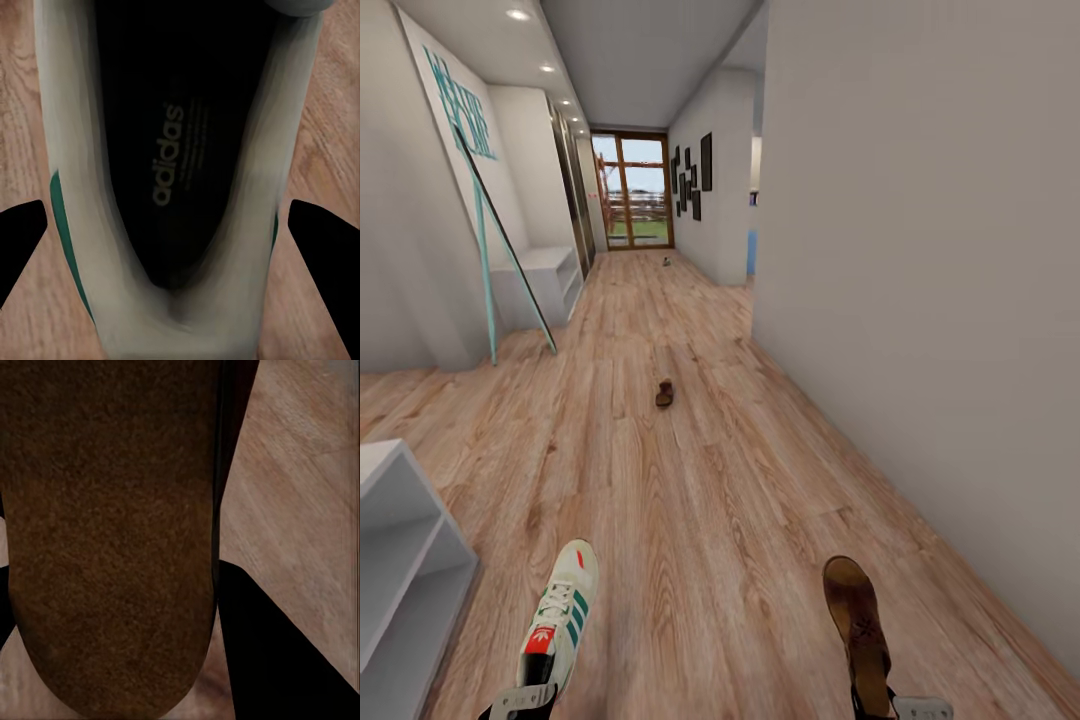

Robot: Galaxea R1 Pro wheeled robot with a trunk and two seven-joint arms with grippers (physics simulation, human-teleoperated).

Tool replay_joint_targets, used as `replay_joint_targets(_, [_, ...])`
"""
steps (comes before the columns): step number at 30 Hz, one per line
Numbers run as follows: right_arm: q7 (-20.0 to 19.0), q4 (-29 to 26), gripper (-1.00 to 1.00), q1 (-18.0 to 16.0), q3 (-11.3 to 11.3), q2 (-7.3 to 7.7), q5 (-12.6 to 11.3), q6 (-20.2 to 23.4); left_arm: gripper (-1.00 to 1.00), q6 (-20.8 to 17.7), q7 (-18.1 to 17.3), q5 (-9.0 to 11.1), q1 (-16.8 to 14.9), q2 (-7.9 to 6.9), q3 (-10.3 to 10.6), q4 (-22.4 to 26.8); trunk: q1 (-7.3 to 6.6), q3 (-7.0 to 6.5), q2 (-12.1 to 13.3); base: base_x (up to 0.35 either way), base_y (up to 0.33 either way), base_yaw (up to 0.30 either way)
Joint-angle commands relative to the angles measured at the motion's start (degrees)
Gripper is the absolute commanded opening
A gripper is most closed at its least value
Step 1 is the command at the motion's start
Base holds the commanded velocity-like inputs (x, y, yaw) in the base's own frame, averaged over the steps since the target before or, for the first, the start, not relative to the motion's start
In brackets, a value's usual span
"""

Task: Pick up the two gym shoes and the two sandals from the corridor floor and place them onto the hallstand (shoe rack) in the corridor, making sure they are on the rack and not on the floor. Arrange them so the two gym shoes are next to each other and the two sandals are next to each other.

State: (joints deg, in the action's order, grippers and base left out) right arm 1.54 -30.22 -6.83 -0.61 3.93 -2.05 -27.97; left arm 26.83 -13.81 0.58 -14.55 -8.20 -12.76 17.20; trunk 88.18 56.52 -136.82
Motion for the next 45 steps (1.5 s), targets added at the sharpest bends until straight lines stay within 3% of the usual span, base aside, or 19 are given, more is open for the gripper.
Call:
replay_joint_targets(1, [0.0,0.0,-1.0,0.0,-0.1,0.09,-0.6,-0.2,-1.0,0.1,-0.6,0.0,0.0,0.03,-0.4,-0.1,-0.24,-0.14,0.4,0.0,0.0,0.0])
replay_joint_targets(18, [-0.1,0.2,-1.0,0.0,0.6,0.31,-1.2,-0.2,-1.0,0.1,-0.6,0.0,0.0,0.03,-0.5,-0.1,-3.97,-3.2,7.2,0.0,0.0,0.014])
replay_joint_targets(34, [-0.2,0.3,-1.0,0.0,0.6,0.28,-1.1,-0.2,-1.0,0.1,-0.6,0.8,0.0,0.03,-0.5,-0.5,-7.49,-6.08,13.6,0.0,0.0,0.262])
replay_joint_targets(45, [-0.2,0.3,-1.0,0.0,0.6,0.28,-1.1,-0.2,-1.0,0.1,-0.6,0.9,0.0,0.03,-0.5,-0.5,-7.49,-6.47,13.6,0.063,-0.014,0.271])
